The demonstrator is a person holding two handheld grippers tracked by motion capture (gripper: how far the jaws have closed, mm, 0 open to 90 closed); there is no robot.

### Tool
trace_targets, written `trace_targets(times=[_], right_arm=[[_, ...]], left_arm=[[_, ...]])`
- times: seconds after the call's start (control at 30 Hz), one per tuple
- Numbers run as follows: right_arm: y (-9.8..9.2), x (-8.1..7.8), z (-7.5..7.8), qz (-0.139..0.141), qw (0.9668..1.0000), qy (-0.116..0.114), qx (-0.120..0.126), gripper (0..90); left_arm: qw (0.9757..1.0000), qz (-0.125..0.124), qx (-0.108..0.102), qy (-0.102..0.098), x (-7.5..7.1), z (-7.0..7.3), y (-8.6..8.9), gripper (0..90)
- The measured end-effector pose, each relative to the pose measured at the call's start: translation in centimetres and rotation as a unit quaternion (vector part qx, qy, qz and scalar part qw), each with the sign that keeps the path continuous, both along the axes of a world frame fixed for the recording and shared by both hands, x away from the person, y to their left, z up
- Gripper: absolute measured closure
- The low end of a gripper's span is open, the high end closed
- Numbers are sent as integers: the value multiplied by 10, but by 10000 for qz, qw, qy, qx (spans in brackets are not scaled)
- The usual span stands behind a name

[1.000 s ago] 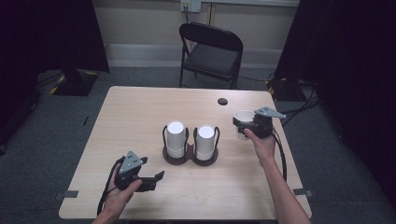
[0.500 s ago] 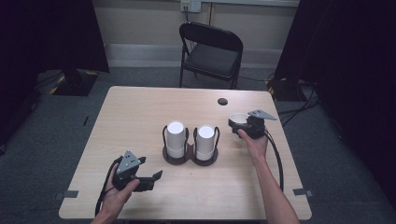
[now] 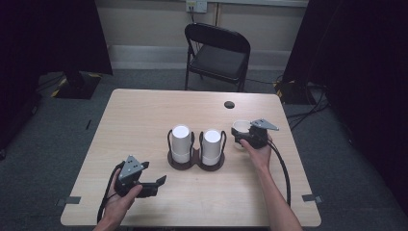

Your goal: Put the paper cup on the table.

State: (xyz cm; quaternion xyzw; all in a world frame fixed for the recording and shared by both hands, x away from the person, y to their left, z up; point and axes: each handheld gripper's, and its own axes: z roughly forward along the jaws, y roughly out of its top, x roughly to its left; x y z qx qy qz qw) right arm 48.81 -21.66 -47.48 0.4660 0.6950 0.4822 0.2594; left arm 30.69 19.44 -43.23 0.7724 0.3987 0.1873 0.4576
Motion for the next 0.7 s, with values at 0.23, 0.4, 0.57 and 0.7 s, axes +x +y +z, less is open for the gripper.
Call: trace_targets(times=[0.23, 0.4, 0.57, 0.7], right_arm=[[-5, -9, 1, 37, 9999, 98, -93, 221], [-3, -11, 0, 126, 9996, 202, -137, 220], [0, -12, -2, 160, 9993, 279, -199, 217], [2, -11, -4, 191, 9989, 391, -188, 187]], left_arm=[[10000, 25, -8, 13, 0, 1, 0, 185], [9999, 0, -108, 57, -1, 1, 0, 185], [9998, 43, -194, 90, -1, 2, 3, 185], [9998, 41, -197, 86, -1, 2, 4, 185]])
